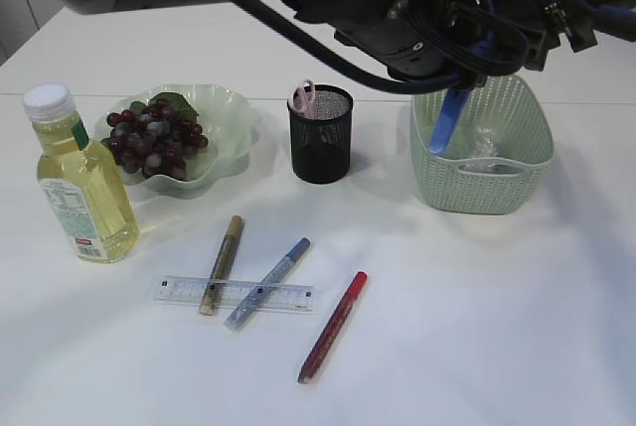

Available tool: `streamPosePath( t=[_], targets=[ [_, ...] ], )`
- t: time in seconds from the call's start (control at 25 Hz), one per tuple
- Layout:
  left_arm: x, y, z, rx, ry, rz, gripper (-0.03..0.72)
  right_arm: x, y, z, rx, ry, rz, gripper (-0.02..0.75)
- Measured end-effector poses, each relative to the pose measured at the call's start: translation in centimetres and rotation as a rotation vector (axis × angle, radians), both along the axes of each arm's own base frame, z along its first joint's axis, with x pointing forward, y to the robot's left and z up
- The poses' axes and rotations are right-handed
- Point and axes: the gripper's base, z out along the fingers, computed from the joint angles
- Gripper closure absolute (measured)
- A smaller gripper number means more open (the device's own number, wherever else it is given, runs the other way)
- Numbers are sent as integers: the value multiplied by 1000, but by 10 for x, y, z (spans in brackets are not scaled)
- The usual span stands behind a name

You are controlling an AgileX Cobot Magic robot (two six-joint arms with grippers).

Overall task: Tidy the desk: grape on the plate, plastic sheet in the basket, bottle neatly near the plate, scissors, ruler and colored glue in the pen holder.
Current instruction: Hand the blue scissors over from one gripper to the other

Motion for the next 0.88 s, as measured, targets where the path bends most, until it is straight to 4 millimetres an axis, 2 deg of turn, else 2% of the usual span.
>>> streamPosePath(
  t=[0.88],
  targets=[
    [0, 0, 0, -1, 0, 0, 494, 0, 0, 0, -4, -21, 11, 665]
  ],
)
